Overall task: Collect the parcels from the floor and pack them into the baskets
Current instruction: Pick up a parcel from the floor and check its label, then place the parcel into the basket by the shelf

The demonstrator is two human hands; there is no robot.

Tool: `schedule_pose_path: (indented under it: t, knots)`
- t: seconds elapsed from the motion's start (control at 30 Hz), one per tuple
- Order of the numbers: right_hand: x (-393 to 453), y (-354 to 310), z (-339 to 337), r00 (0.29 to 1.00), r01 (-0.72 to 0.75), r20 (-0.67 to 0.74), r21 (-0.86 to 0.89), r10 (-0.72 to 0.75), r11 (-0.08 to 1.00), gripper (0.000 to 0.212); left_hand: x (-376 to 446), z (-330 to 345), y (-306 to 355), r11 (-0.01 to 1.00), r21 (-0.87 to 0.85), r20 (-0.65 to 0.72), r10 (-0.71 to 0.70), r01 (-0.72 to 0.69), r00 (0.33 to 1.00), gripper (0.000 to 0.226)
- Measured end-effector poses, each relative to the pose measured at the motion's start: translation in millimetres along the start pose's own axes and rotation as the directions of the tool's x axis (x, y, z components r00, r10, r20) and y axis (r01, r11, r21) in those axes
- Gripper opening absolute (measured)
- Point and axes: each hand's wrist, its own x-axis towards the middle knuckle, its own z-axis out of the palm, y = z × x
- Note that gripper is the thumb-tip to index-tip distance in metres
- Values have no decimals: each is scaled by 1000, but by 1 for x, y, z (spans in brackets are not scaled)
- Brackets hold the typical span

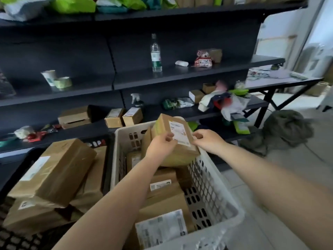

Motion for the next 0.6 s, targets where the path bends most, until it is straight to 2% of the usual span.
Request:
schedule_pose_path:
  t: [0.17, 0.23, 0.37, 0.6]
  knots:
    - [-30, 81, -52, 993, 52, -84, -305, -81, 951, 47, 1, 84, 45, 976, 159, 155, 126, -151, 980, 34]
    - [-39, 126, -77, 992, 44, -95, -364, -84, 930, 48, 3, 128, 64, 956, 219, 209, 152, -197, 966, 36]
    - [-52, 220, -129, 994, 4, -102, -396, -49, 918, 51, 6, 225, 102, 923, 298, 261, 168, -245, 950, 38]
    - [-45, 364, -210, 998, -45, -55, -377, 26, 925, 50, 27, 363, 148, 890, 421, 326, 32, -175, 945, 42]
